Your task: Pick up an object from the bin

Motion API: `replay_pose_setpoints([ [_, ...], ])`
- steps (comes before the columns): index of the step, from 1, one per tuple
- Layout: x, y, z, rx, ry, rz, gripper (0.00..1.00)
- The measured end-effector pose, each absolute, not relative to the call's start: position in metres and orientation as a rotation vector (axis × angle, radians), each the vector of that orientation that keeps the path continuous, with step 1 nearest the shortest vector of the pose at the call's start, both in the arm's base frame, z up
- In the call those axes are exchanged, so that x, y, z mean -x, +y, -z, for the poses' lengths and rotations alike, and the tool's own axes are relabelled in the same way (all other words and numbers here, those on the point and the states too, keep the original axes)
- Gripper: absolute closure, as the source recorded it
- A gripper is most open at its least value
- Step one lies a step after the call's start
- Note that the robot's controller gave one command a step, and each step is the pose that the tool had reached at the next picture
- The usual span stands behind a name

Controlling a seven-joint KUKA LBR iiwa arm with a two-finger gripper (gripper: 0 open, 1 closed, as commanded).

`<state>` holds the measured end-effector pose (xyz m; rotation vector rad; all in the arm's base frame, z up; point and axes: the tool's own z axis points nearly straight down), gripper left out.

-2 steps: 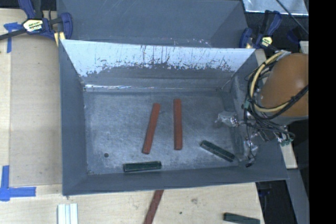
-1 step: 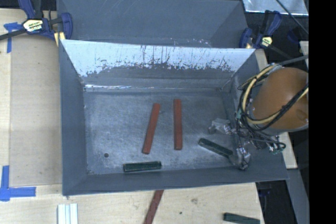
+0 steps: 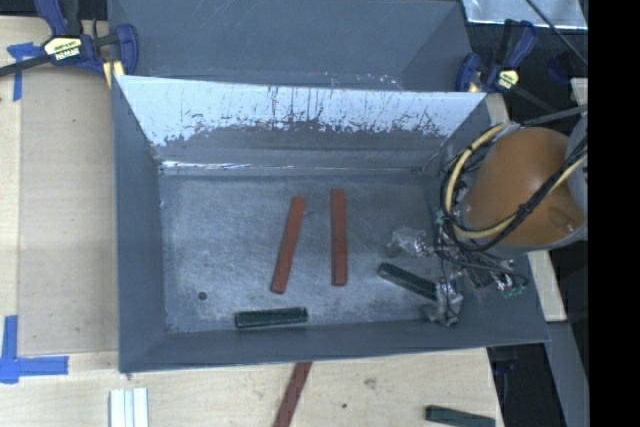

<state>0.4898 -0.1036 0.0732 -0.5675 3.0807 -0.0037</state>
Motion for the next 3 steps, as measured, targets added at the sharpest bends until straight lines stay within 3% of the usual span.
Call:
replay_pose_setpoints([
  [1, -0.4940, -0.0612, -0.0704, 0.707, 3.058, 0.000, 1.00],
  [2, -0.4944, -0.0614, -0.0703, 0.707, 3.057, 0.001, 0.00],
  [3, -0.4939, -0.0613, -0.0702, 0.708, 3.057, 0.001, 1.00],
])
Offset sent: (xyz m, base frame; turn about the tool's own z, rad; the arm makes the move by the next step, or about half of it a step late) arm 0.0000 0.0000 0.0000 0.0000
